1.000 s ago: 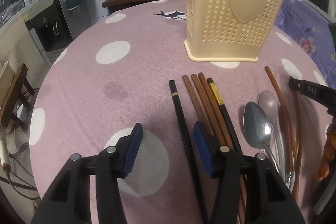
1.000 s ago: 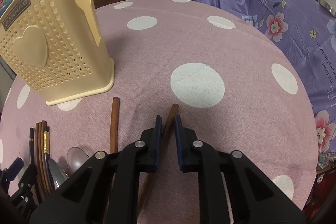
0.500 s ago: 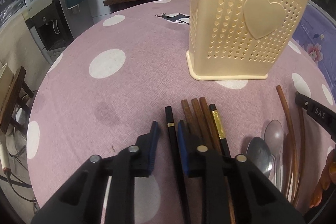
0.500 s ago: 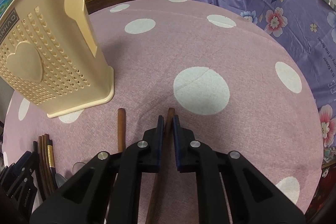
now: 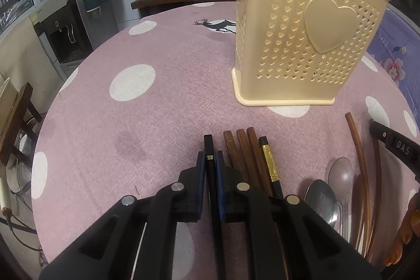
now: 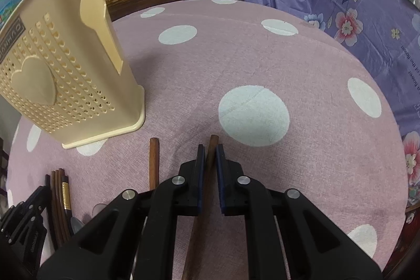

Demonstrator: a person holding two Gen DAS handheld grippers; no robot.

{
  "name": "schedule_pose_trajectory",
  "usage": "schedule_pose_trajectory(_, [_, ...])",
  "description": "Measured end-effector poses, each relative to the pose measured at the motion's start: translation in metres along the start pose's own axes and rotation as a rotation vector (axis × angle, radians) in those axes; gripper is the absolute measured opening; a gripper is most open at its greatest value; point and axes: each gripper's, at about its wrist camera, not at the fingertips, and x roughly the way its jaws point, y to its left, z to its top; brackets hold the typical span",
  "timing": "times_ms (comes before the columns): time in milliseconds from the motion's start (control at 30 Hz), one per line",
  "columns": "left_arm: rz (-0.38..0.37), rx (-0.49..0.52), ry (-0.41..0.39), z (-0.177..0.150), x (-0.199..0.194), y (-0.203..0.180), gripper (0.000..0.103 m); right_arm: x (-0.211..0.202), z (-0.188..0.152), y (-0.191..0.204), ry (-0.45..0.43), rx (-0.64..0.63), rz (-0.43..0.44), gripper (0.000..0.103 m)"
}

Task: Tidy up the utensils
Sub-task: 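Lift both chopsticks and lower them into the cream utensil holder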

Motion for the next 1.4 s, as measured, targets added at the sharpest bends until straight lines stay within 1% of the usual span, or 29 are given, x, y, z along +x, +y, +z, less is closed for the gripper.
schedule_pose_trajectory(33, [-0.006, -0.003, 0.0, 0.0, 0.0, 0.001, 0.009, -0.002, 0.0, -0.002, -0.008, 0.007, 0.014, 0.009])
schedule_pose_trajectory(100, [-0.025, -0.012, 0.002, 0.002, 0.0, 0.003, 0.009, -0.01, 0.004, -0.007, -0.032, 0.029, 0.069, 0.009])
schedule_pose_trajectory(200, [-0.05, -0.028, -0.022, 0.008, -0.008, 0.007, 0.009, -0.024, 0.009, -0.013, -0.072, 0.05, 0.14, 0.009])
schedule_pose_trajectory(300, [-0.082, -0.044, -0.064, 0.016, -0.025, 0.013, 0.009, -0.044, 0.017, -0.017, -0.124, 0.044, 0.215, 0.009])
schedule_pose_trajectory(367, [-0.112, -0.06, -0.102, 0.024, -0.041, 0.019, 0.009, -0.059, 0.021, -0.018, -0.155, 0.025, 0.248, 0.008])
schedule_pose_trajectory(433, [-0.134, -0.069, -0.147, 0.034, -0.058, 0.024, 0.009, -0.078, 0.028, -0.019, -0.203, 0.002, 0.268, 0.007])
schedule_pose_trajectory(500, [-0.139, -0.071, -0.192, 0.043, -0.075, 0.028, 0.009, -0.098, 0.034, -0.018, -0.242, -0.023, 0.288, 0.007])
schedule_pose_trajectory(600, [-0.15, -0.072, -0.258, 0.057, -0.099, 0.033, 0.009, -0.124, 0.04, -0.015, -0.305, -0.082, 0.298, 0.007])
schedule_pose_trajectory(700, [-0.173, -0.095, -0.302, 0.069, -0.117, 0.044, 0.009, -0.147, 0.048, -0.02, -0.363, -0.094, 0.316, 0.007])
schedule_pose_trajectory(833, [-0.151, -0.101, -0.364, 0.081, -0.136, 0.053, 0.009, -0.17, 0.059, -0.027, -0.4, -0.083, 0.337, 0.007])
schedule_pose_trajectory(967, [-0.154, -0.102, -0.384, 0.086, -0.145, 0.058, 0.009, -0.189, 0.065, -0.025, -0.435, -0.106, 0.327, 0.007])
schedule_pose_trajectory(1133, [-0.142, -0.102, -0.401, 0.09, -0.149, 0.06, 0.009, -0.192, 0.066, -0.018, -0.447, -0.138, 0.29, 0.007])
schedule_pose_trajectory(1400, [-0.131, -0.109, -0.422, 0.102, -0.159, 0.067, 0.009, -0.197, 0.077, -0.017, -0.454, -0.16, 0.258, 0.007])
